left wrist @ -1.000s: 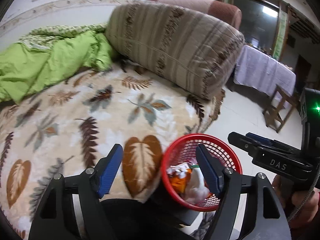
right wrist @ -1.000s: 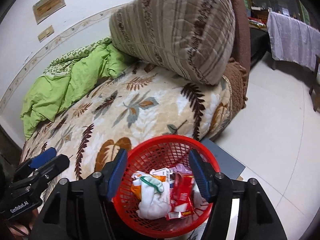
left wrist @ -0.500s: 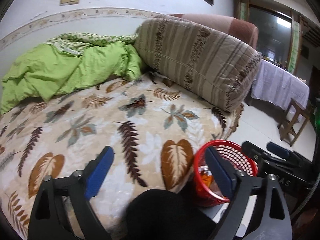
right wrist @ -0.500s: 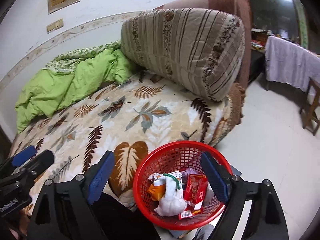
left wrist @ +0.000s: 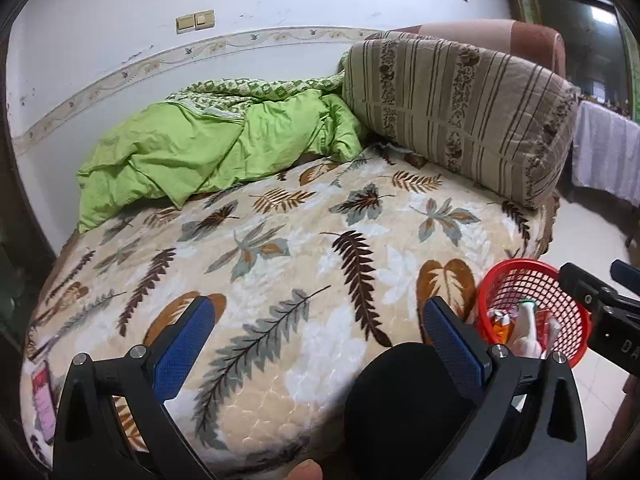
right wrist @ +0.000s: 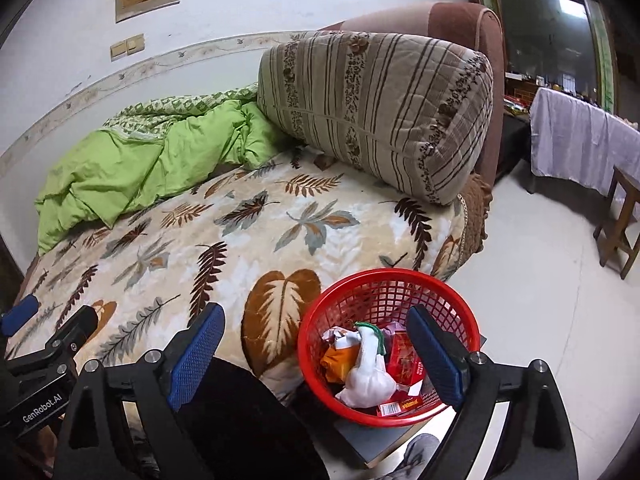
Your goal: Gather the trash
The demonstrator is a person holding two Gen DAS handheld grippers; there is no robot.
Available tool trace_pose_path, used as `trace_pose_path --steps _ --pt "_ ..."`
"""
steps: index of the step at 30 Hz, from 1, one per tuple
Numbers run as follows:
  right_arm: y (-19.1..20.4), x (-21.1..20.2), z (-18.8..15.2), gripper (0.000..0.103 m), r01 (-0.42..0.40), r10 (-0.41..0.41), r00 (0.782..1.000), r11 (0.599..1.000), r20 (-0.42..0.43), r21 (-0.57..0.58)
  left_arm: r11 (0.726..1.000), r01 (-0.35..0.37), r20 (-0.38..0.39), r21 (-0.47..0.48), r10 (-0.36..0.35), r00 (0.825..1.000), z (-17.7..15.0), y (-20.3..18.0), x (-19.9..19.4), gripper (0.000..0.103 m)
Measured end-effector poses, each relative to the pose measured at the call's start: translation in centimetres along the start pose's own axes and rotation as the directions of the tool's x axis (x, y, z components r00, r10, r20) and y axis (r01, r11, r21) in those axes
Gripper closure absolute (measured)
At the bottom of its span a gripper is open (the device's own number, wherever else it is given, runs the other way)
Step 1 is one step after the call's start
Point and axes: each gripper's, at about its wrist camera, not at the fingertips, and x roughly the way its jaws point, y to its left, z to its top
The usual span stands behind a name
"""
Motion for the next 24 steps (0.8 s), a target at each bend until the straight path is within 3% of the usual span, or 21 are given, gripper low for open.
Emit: trace_pose_path --steps 24 --pt "-0.32 0.28 -0.13 0.009 0.0 0.001 1.0 1.0 -0.016 0.024 1.0 0.012 -0.035 0.017 -0.012 0.999 -0.1 -0.04 0.47 0.0"
